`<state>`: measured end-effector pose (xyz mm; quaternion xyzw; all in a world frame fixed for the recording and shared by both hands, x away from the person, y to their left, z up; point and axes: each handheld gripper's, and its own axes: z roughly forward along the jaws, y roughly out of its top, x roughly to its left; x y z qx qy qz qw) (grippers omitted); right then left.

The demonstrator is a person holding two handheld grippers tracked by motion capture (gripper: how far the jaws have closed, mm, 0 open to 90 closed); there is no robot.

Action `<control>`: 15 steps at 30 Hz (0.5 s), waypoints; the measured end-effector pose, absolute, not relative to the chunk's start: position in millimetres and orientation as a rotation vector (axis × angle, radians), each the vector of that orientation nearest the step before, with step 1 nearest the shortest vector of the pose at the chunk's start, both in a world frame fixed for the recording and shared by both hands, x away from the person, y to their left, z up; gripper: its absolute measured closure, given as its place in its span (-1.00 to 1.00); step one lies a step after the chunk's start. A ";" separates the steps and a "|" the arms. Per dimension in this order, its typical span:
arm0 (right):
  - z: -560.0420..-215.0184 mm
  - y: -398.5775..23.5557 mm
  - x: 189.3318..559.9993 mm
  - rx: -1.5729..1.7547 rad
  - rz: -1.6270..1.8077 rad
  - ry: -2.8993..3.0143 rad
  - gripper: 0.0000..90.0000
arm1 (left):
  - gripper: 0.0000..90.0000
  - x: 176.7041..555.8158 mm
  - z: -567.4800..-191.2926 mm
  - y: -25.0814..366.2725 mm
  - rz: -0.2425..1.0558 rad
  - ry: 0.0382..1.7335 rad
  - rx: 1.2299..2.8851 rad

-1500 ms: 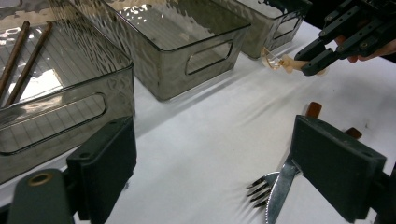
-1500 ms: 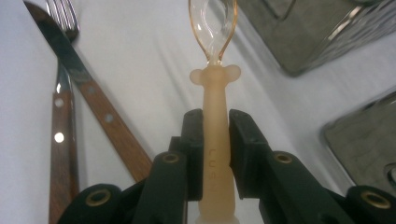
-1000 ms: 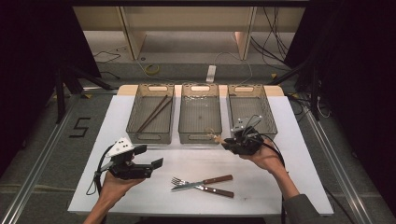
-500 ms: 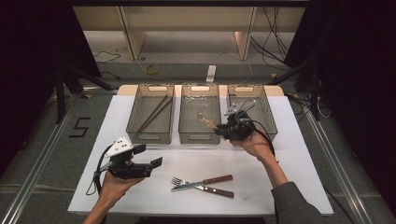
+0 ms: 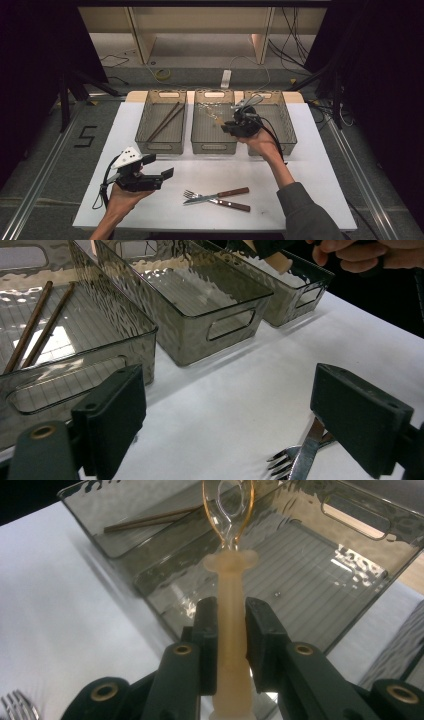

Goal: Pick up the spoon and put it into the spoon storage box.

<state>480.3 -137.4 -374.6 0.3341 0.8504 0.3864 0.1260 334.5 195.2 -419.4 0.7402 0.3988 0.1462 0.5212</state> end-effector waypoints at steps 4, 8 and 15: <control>-374.3 -128.8 488.8 0.987 1.109 2.467 0.71 | -0.69 334.4 -419.5 195.5 0.350 0.953 1.773; -373.7 -123.2 494.5 0.999 1.106 2.462 0.71 | -0.69 334.3 -419.6 195.3 0.351 0.952 1.775; -377.3 -118.8 506.1 1.060 1.096 2.439 0.71 | -0.69 334.0 -419.4 195.0 0.354 0.949 1.778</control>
